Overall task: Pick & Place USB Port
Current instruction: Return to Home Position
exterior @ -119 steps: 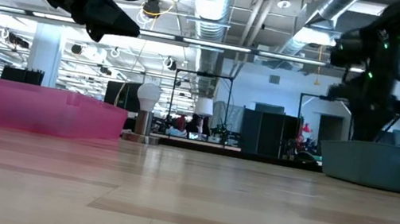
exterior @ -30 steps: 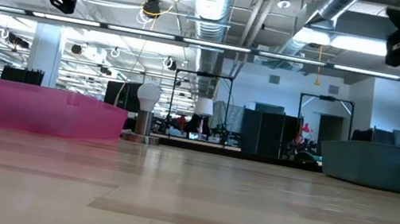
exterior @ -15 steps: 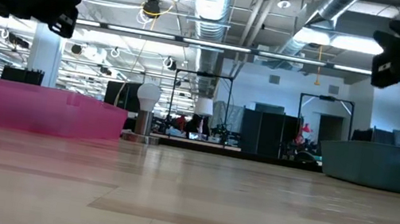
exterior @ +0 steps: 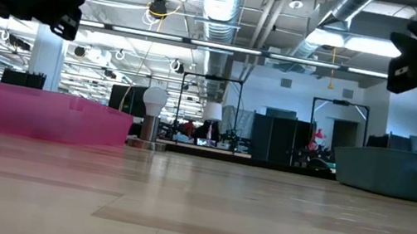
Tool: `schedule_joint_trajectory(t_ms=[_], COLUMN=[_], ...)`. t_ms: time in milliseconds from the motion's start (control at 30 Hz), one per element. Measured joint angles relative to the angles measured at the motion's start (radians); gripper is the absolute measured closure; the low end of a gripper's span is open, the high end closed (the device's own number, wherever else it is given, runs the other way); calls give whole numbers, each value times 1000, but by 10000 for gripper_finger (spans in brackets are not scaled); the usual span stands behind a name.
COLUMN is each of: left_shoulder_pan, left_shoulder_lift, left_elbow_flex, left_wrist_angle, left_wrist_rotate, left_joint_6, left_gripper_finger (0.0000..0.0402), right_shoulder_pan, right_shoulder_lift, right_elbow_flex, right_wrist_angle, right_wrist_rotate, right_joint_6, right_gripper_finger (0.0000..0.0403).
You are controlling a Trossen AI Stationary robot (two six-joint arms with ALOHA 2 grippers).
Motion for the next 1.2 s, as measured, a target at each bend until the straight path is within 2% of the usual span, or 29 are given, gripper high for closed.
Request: schedule_joint_trajectory(t_ms=[133, 400, 1200], left_shoulder_pan=[0, 0, 0], left_shoulder_lift=[14, 88, 307], left_elbow_flex=[0, 0, 1], left_wrist_angle=[0, 1, 12], left_wrist_rotate=[0, 0, 0], left_joint_6=[-6, -30, -31], left_gripper_finger=[340, 340, 340], right_shoulder_pan=[0, 0, 0], right_shoulder_lift=[0, 4, 5], right_elbow_flex=[0, -1, -2], right_wrist_angle=[-67, -111, -110], right_wrist_rotate=[0, 3, 3], right_joint_6=[17, 237, 243], right_gripper_finger=[295, 295, 295])
